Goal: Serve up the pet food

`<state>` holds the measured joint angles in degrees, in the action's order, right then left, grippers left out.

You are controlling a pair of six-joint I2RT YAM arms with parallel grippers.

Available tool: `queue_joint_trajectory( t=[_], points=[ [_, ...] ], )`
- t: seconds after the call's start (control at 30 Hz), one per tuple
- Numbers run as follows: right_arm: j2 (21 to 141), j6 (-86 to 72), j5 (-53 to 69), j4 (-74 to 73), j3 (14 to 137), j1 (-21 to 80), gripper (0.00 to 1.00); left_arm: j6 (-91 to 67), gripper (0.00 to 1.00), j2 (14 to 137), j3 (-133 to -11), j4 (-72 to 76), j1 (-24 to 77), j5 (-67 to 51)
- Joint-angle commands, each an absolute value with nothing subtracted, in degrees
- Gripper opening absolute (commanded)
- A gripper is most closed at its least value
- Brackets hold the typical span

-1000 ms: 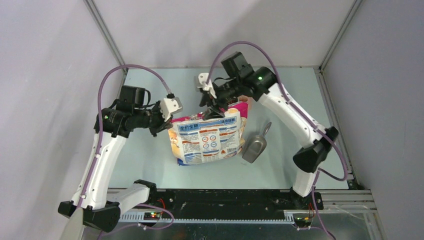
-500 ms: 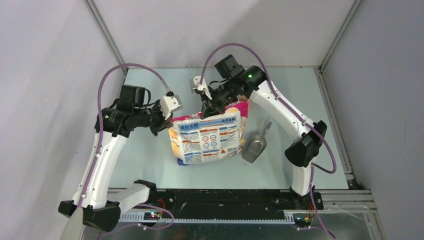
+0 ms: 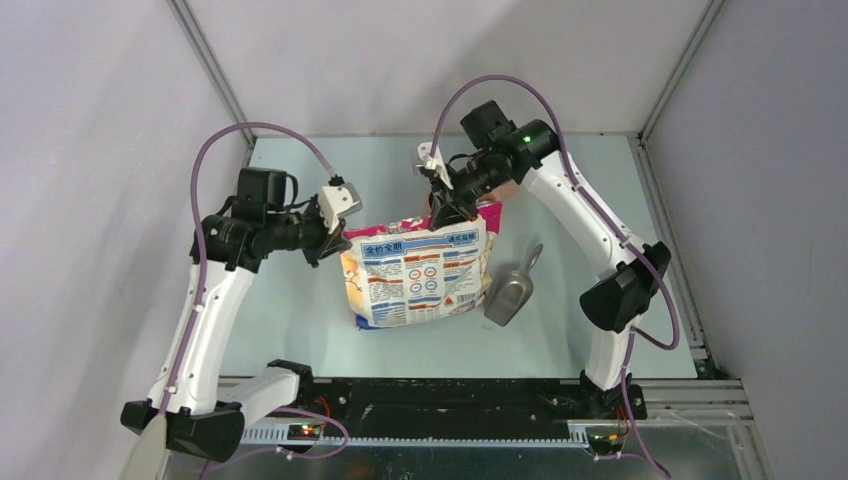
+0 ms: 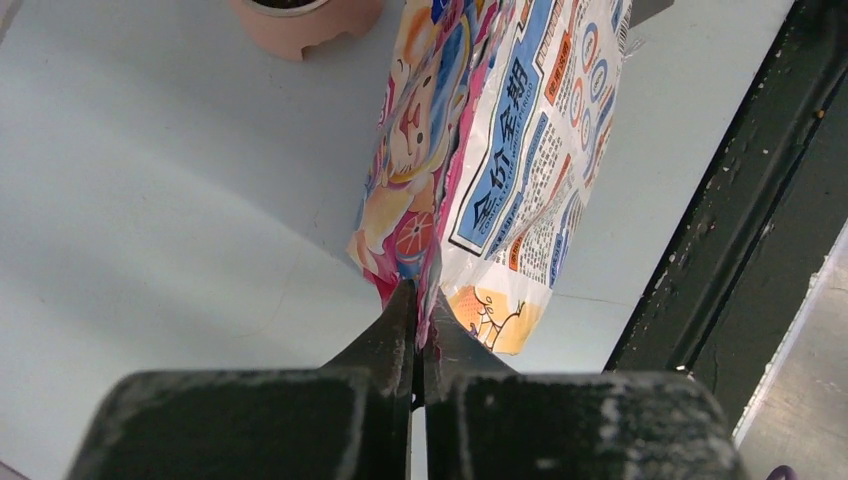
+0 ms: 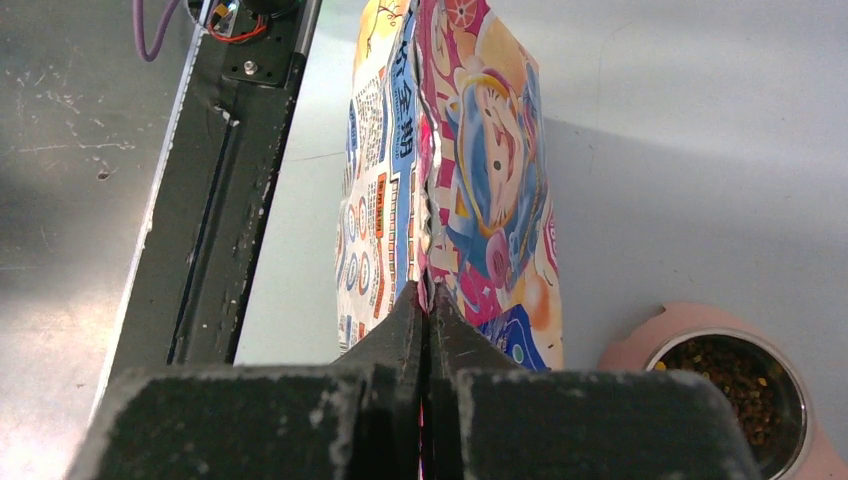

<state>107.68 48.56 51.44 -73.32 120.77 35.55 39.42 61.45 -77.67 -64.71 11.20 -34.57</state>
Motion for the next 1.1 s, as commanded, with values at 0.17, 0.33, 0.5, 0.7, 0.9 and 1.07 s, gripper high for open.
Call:
queue_joint_trajectory(
  t=[0.17, 0.33, 0.5, 0.7, 0.9, 1.07],
  points=[
    [99.8, 52.0, 44.4, -80.8, 119.4, 25.6, 0.01, 40.5, 0.00, 60.3, -78.2, -66.0, 7.8, -31.8],
    [98.8, 53.7, 44.4, -82.5, 119.0, 22.7, 0.00, 40.8, 0.00, 60.5, -78.1, -66.4, 7.5, -32.2],
    [98.0, 53.7, 41.2, -82.2, 118.5, 20.8, 0.15, 40.9, 0.00, 60.3, -77.8, -66.2, 7.4, -32.2],
    [98.2, 57.7, 43.9, -87.2, 119.2, 17.1, 0.00, 40.7, 0.00, 59.7, -77.0, -65.7, 7.3, -32.2],
    [98.1, 55.5, 44.5, -87.5, 119.6, 13.8, 0.00, 39.5, 0.00, 59.0, -77.0, -65.4, 7.1, -31.8],
    [95.5, 54.4, 48.7, -84.5, 115.6, 9.3, 0.00, 39.0, 0.00, 56.7, -75.9, -64.6, 6.0, -31.3]
  ],
)
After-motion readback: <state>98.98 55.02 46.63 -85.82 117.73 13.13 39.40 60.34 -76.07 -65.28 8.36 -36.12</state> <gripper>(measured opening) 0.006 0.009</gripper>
